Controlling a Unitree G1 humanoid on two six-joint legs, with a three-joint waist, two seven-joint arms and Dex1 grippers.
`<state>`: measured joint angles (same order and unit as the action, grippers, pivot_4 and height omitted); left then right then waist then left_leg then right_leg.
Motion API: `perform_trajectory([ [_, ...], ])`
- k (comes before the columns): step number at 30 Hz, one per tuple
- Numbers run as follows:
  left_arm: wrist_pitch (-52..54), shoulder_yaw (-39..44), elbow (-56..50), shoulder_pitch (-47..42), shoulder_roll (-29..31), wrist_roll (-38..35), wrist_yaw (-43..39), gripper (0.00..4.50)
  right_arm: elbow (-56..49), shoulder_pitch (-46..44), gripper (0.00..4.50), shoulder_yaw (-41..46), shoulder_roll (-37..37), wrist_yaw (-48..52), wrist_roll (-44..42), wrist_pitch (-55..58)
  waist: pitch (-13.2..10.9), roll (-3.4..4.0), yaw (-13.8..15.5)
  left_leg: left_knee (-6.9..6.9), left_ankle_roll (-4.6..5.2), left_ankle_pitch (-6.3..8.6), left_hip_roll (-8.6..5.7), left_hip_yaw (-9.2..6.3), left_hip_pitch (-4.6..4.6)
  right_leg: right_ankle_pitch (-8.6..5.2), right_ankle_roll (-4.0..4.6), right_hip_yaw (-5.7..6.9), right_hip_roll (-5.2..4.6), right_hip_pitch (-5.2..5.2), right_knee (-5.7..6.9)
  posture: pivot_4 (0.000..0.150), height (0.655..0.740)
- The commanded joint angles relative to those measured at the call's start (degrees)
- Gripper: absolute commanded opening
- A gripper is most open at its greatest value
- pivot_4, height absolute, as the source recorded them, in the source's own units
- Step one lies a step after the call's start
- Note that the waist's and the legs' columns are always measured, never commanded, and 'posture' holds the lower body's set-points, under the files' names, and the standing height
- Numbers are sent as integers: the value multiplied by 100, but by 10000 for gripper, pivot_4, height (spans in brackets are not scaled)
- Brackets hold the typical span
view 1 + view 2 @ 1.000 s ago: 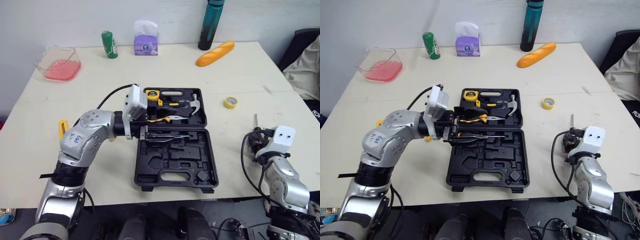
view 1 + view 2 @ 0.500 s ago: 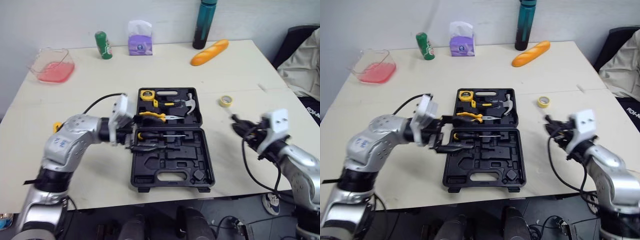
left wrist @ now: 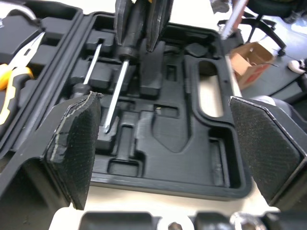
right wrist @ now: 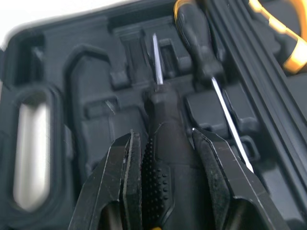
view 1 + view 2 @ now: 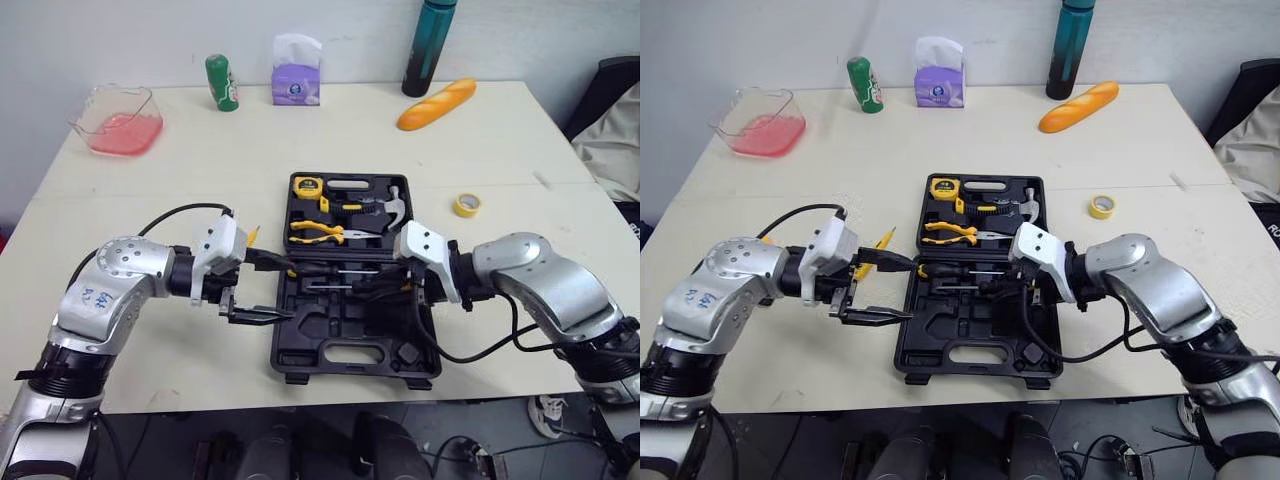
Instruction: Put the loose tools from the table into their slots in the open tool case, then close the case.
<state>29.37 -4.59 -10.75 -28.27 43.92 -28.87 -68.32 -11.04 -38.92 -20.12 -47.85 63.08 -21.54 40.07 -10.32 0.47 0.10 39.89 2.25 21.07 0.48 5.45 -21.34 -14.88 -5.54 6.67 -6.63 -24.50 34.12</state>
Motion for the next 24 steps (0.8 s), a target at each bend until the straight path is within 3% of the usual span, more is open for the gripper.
perform_trajectory([
  [1, -36, 7, -231, -17, 1, 8, 4, 45000, 225, -186, 11617, -102, -24, 186, 337, -157, -2, -3, -4, 5, 0, 0, 0, 3, 0, 1, -1, 14, 2, -1, 4, 1500, 7394],
  [13, -96, -32, -79, -139, -36, 70, -50, 45000, 613, -301, 11617, -49, 219, 288, 745, -383, -3, -5, -14, 22, -3, -3, 5, 6, 11, 0, 4, 18, 1, 1, 36, 1500, 7394],
  [20, -52, -37, -41, -258, -136, 20, -75, 45000, 459, -307, 44883, 347, 375, 99, 580, -268, -3, -5, -13, 23, -3, -3, 5, 6, 7, 0, 4, 18, 2, -2, 37, 1500, 7394],
  [24, -74, -74, 23, -311, -202, 61, -62, 45000, 516, -8, 44883, 746, 753, -70, 320, -472, -3, -6, -10, 24, -4, -3, 5, 5, 8, 0, 4, 19, 3, 0, 38, 1500, 7394],
])
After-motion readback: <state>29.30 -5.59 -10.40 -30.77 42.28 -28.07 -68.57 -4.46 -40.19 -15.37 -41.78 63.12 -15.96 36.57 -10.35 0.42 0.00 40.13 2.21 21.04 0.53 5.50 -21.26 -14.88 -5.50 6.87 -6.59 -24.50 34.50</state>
